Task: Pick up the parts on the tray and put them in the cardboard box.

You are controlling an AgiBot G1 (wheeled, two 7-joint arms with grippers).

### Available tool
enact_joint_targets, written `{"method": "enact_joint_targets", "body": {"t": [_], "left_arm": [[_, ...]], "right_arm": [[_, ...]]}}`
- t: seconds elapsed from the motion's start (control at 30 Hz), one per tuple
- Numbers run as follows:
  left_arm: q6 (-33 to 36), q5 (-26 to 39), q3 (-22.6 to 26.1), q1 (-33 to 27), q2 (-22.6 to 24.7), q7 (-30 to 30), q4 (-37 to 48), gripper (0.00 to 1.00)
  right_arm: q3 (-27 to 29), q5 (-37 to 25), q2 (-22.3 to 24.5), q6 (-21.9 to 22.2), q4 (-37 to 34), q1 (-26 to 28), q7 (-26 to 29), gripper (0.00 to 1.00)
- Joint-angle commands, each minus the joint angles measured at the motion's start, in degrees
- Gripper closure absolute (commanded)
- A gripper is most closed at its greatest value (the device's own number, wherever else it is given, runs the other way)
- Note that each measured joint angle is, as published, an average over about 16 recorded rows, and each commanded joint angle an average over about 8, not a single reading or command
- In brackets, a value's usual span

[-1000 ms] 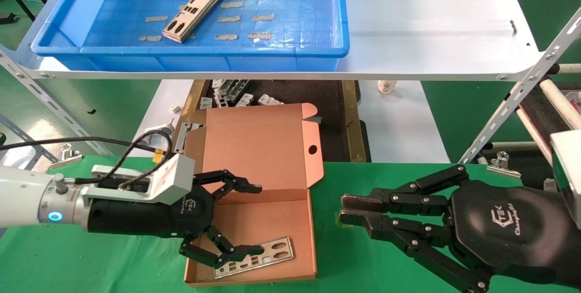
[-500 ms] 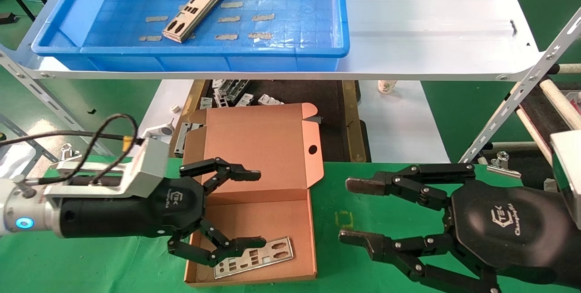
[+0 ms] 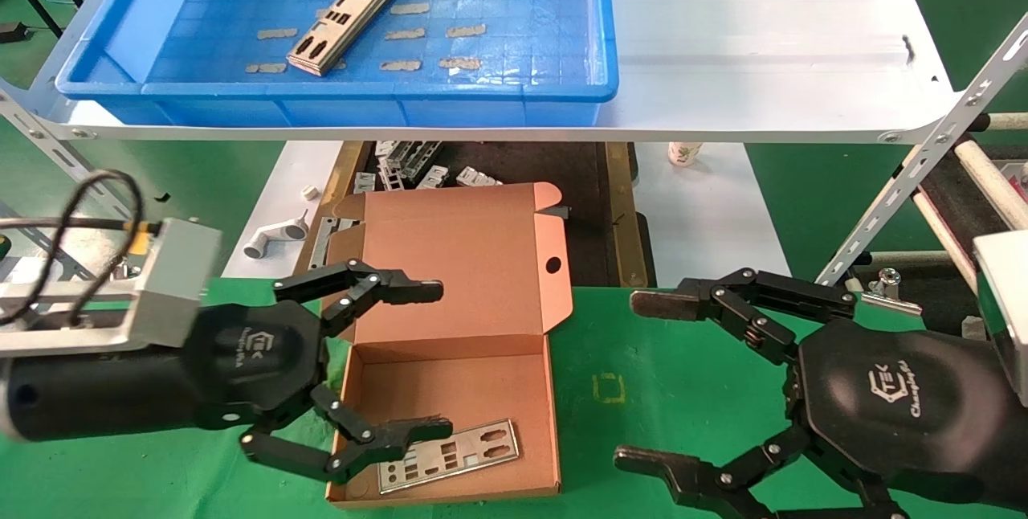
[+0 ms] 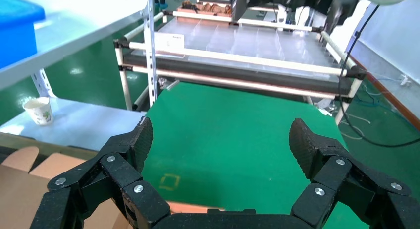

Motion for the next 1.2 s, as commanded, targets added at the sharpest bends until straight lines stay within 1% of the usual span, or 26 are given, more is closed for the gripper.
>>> {"method": "enact_joint_targets", "body": {"t": [0.03, 0.4, 0.6, 0.73, 1.2], "left_arm": [[-0.2, -0.4, -1.5, 1.0, -0.7, -1.1, -1.9, 0.0], [-1.1, -2.6, -9.5, 6.5, -4.7, -7.2, -12.2, 0.0], [-1.4, -3.6, -12.6, 8.6, -6.2, -9.3, -16.2, 0.0], [-1.5, -3.8, -13.3, 9.0, -6.5, -9.6, -17.0, 0.0], [-1.5, -3.5, -12.3, 8.4, -6.1, -9.1, -15.7, 0.0]], "right_arm": [[0.0, 0.0, 0.0, 0.0, 0.0, 0.0, 0.0, 0.0], [0.0, 0.0, 0.0, 0.0, 0.0, 0.0, 0.0, 0.0], [0.0, 0.0, 0.0, 0.0, 0.0, 0.0, 0.0, 0.0], [0.0, 0.0, 0.0, 0.0, 0.0, 0.0, 0.0, 0.0], [0.0, 0.0, 0.0, 0.0, 0.0, 0.0, 0.0, 0.0]]}}
